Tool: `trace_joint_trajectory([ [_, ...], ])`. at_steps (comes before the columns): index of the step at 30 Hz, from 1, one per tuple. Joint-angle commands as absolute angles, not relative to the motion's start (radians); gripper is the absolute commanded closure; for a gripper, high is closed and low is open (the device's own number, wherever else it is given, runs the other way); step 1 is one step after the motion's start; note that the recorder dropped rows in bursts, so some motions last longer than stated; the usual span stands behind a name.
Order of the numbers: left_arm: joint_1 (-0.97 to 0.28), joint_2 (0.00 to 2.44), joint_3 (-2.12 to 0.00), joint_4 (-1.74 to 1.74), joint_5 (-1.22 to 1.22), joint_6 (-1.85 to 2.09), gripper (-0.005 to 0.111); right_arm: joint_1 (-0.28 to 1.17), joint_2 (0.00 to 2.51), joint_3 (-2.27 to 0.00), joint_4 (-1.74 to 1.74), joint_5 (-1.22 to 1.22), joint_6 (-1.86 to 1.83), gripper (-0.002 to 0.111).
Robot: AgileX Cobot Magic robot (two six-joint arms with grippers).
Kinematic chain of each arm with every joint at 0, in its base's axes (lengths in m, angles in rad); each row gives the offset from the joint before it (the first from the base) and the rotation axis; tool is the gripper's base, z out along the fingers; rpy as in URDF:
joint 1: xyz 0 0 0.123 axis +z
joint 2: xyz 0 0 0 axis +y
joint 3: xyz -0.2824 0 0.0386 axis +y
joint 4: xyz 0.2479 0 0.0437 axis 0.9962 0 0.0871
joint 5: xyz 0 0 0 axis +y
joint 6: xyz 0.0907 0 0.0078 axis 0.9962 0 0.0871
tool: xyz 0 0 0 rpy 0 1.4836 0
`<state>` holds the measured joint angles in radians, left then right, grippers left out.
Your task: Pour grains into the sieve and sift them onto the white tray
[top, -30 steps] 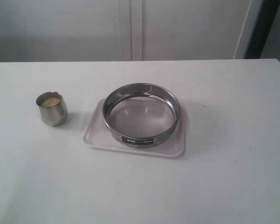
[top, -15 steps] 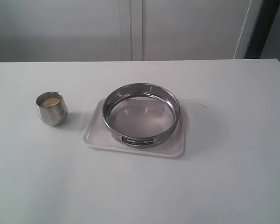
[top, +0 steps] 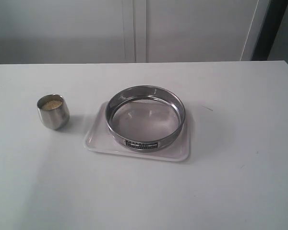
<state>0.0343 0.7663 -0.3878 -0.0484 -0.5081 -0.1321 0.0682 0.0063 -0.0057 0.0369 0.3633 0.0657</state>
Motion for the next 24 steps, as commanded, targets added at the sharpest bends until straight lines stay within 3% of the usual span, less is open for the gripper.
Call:
trace_joint_trajectory([
  [1, 0.036, 0.914, -0.392, 0.230, -0.637, -0.264, 0.104, 0.070, 0.000, 0.000, 0.030, 0.351, 0.065, 0.108],
  [3, 0.036, 1.000, -0.392, 0.488, -0.774, -0.412, 0.088, 0.070, 0.000, 0.000, 0.030, 0.351, 0.065, 0.108],
  [7, 0.036, 1.181, -0.395, 0.573, -1.011, -0.454, 0.017, 0.070, 0.000, 0.000, 0.030, 0.351, 0.065, 0.108],
  [9, 0.036, 1.237, -0.409, 0.570, -1.020, -0.454, 0.001, 0.070, 0.000, 0.000, 0.030, 0.351, 0.065, 0.108],
  [24, -0.001, 1.569, -0.572, 0.584, -1.136, -0.493, 0.002, 0.070, 0.000, 0.000, 0.030, 0.351, 0.065, 0.108],
])
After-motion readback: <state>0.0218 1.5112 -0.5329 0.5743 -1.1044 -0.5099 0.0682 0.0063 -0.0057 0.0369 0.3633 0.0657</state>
